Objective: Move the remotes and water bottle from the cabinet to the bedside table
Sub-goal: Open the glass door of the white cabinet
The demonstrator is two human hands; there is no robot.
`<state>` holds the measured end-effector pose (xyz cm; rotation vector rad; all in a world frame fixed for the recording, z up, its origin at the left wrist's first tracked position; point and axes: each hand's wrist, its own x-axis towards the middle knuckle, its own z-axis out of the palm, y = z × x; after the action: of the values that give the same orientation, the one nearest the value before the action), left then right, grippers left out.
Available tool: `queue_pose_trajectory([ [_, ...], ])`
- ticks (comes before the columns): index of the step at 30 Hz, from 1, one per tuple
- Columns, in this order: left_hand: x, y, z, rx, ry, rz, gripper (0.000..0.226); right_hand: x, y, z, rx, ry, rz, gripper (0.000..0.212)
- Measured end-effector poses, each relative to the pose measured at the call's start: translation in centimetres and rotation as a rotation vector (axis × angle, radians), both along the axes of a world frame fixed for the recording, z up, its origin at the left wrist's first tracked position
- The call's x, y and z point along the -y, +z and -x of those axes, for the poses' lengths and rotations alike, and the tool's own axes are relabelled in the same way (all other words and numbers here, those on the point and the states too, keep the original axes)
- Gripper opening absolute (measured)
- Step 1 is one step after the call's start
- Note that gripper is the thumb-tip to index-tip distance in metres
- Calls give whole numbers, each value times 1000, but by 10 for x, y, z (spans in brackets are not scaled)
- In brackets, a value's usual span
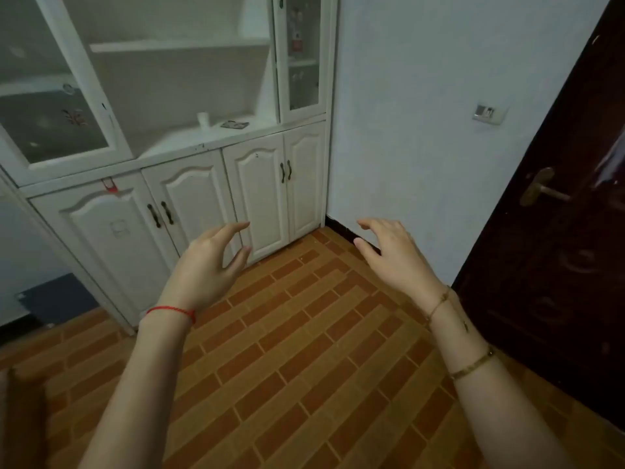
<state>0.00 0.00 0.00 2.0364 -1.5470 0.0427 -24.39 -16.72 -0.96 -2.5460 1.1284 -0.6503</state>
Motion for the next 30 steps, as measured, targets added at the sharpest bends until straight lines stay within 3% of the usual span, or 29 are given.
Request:
queue_pose_trajectory([
  [17,119,-59,-87,-82,64,-104,46,128,-63,-92,-8,27,-130,47],
  [30,282,-52,-213,-175,30,-129,47,284,-46,-224,104,-43,-189,45],
])
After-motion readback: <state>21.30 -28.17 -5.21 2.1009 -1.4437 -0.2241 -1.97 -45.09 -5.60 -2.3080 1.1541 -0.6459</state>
